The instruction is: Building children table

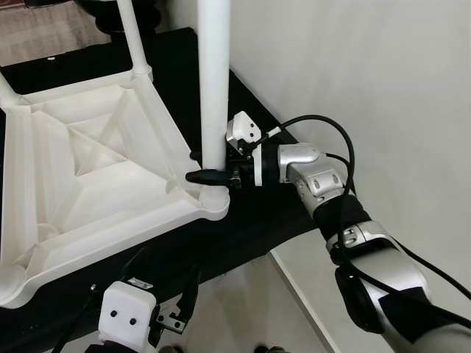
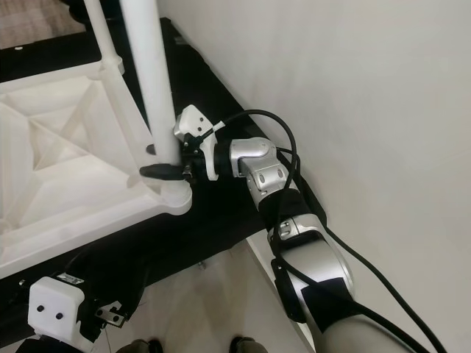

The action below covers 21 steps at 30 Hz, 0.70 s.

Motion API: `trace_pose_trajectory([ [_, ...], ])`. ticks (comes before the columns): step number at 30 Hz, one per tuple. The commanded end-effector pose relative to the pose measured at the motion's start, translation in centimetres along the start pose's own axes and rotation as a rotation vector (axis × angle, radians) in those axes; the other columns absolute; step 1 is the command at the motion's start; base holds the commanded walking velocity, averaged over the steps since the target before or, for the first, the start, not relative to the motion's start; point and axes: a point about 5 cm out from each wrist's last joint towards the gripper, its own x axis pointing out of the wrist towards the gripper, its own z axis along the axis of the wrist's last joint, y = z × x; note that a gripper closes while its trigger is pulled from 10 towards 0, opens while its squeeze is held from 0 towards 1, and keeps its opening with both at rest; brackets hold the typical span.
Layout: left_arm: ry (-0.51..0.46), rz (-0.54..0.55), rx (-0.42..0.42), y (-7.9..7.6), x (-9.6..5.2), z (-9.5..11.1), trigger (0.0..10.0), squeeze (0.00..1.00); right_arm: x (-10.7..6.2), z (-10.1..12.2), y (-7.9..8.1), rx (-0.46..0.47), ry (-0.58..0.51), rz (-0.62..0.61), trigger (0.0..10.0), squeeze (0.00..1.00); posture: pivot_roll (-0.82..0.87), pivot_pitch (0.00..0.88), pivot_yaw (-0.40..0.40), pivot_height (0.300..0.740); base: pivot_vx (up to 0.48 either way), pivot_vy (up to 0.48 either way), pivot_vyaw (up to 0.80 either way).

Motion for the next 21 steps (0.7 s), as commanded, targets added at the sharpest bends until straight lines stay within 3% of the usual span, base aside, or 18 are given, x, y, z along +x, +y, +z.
trace_pose_trajectory([
  [1,-0.011,0.012,0.000,-0.1,0.0,-0.1,10.0,0.00,-1.7,-3.5,0.0,0.085,0.140,-0.411,0.0,0.00,0.07,0.200,-0.074,0.740,0.000,0.000,0.00],
  [3,-0.036,-0.001,0.002,-0.1,0.7,-0.2,10.0,0.00,-2.7,-4.1,3.3,0.101,0.146,-0.637,0.0,0.00,0.06,0.199,-0.065,0.740,0.000,0.000,0.00],
  [5,-0.036,-0.001,0.002,-0.1,0.7,-0.2,10.0,0.00,-2.7,-4.1,3.3,0.101,0.146,-0.637,0.0,0.00,0.06,0.199,-0.065,0.740,0.000,0.000,0.00],
  [6,-0.043,-0.009,0.004,0.0,1.0,-0.3,10.0,0.00,-2.5,-4.0,4.7,0.095,0.137,-0.653,0.0,0.00,0.06,0.192,-0.055,0.740,0.000,0.000,0.00],
  [8,-0.045,-0.022,0.003,-0.1,1.2,-0.4,10.0,0.00,-1.9,-4.1,5.5,0.094,0.130,-0.637,0.0,0.00,0.06,0.185,-0.043,0.740,0.000,0.000,0.00],
  [13,-0.040,-0.039,0.014,0.1,1.8,-0.9,10.0,0.00,0.3,-3.5,5.6,0.096,0.096,-0.568,0.0,0.00,0.06,0.173,-0.041,0.740,0.000,0.000,0.00],
  [14,-0.040,-0.041,0.011,0.1,1.9,-0.9,10.0,0.00,0.7,-3.3,5.7,0.089,0.092,-0.524,10.0,0.00,0.06,0.171,-0.041,0.740,0.000,0.000,0.00],
  [18,-0.041,-0.043,0.008,0.0,1.9,-0.9,10.0,0.00,1.1,-2.7,5.9,0.100,0.065,-0.464,10.0,0.00,0.06,0.169,-0.037,0.740,0.000,0.000,0.00],
  [19,-0.043,-0.040,0.005,0.1,2.0,-1.1,10.0,0.00,1.4,-1.1,6.4,0.142,-0.015,-0.332,10.0,1.00,0.06,0.168,-0.037,0.740,0.000,0.000,0.00],
  [21,-0.043,-0.039,0.004,0.1,2.1,-1.1,10.0,0.00,1.4,-0.7,6.6,0.151,-0.035,-0.298,10.0,1.00,0.06,0.167,-0.037,0.740,0.000,0.000,0.00],
])
